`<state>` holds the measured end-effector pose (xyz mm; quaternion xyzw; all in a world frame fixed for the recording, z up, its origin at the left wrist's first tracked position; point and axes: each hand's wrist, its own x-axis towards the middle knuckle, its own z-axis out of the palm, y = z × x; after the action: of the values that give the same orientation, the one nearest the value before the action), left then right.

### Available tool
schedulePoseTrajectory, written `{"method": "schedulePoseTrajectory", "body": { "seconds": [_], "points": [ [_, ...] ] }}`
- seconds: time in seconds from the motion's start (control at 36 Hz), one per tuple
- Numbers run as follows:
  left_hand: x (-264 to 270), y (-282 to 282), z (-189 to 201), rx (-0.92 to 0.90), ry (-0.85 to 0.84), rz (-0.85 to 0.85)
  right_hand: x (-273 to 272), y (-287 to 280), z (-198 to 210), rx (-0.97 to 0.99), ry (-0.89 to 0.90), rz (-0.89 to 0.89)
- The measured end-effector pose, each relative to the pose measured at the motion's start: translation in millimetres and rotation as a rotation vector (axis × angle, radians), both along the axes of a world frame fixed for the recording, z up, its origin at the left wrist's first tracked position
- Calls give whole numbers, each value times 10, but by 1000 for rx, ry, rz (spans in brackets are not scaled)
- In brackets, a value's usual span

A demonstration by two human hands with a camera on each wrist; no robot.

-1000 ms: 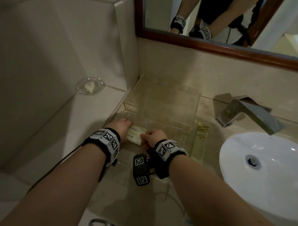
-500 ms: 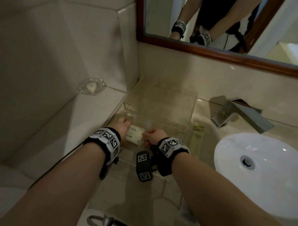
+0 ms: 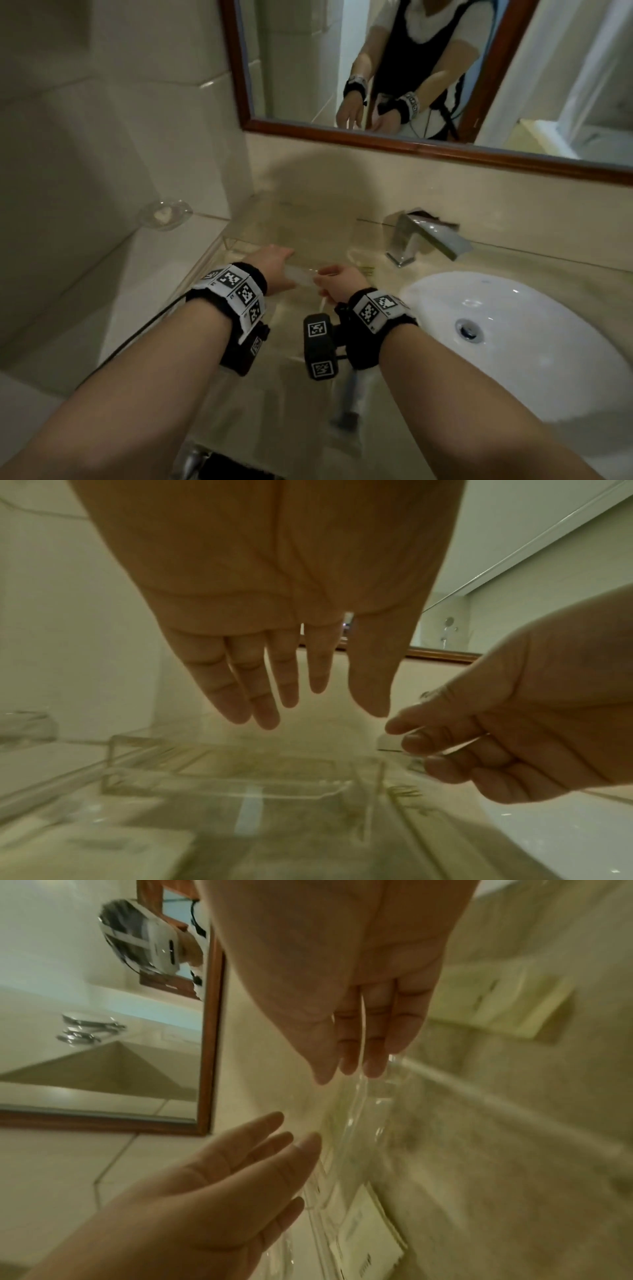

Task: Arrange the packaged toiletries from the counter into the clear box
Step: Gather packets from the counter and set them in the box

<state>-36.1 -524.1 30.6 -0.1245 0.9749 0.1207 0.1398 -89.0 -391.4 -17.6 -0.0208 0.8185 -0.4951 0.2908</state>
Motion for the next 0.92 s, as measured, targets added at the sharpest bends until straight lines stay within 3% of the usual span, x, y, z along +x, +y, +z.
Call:
{"method": "schedulePoseTrajectory", "body": {
  "seconds": [0.22, 0.56, 0.92],
  "points": [
    [-92, 1093, 185, 141, 25, -47, 20, 1141, 180, -80, 99, -121],
    [-267, 2737, 92, 293, 51, -146, 88, 3096, 277, -87, 173, -382],
    [-390, 4226, -217, 299, -10, -295, 312, 5052, -156, 78, 102, -737]
  ]
}}
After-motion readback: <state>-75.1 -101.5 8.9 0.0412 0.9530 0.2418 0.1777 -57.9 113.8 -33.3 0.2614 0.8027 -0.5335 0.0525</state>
